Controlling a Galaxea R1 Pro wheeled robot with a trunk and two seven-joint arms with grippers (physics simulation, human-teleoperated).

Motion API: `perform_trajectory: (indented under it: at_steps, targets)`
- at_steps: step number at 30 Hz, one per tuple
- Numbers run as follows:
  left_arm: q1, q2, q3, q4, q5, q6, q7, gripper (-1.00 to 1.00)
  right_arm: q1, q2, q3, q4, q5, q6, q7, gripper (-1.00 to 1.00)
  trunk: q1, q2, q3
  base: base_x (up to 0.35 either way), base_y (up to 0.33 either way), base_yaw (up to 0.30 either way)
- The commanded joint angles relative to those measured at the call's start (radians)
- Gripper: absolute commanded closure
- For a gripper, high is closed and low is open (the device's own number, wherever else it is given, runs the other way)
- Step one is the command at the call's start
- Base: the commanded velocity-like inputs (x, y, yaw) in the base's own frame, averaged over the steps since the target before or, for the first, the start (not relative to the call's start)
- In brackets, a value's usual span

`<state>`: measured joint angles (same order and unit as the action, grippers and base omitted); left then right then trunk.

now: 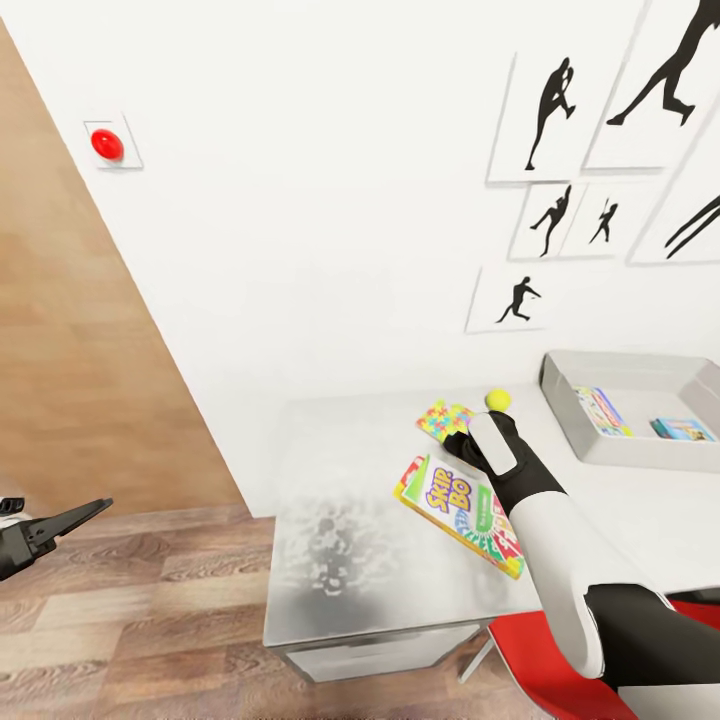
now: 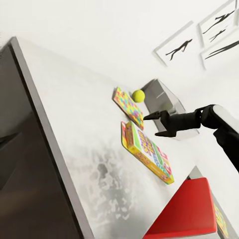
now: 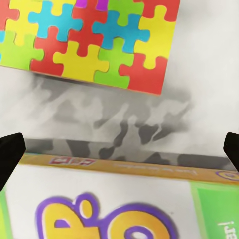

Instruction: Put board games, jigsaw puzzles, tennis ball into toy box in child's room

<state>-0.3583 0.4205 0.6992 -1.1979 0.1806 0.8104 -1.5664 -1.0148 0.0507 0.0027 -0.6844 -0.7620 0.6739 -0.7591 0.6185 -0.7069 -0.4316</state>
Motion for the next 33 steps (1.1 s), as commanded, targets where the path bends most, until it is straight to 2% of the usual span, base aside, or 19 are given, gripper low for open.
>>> perform_trajectory:
  at_steps: [1,20,33]
  targets:
    - [-0.001,0.0,0.0,0.0,-0.001,0.011,-0.004,-1.0,-0.001,0.0,0.0,-0.001,-0.007,0.003,-0.008,-1.0,0.0,-0.001,-0.003,0.0,0.0,0.0]
    - [-0.001,0.0,0.0,0.0,-0.001,0.01,-0.004,-1.0,0.001,0.001,0.002,-0.004,-0.003,0.002,-0.006,-1.0,0.0,-0.001,-0.034,0.0,0.0,0.0]
    - [-0.001,0.0,0.0,0.0,-0.001,0.01,-0.004,-1.0,0.001,0.0,0.004,-0.001,0.0,-0.05,-0.006,-1.0,0.0,-0.001,-0.056,0.0,0.0,0.0]
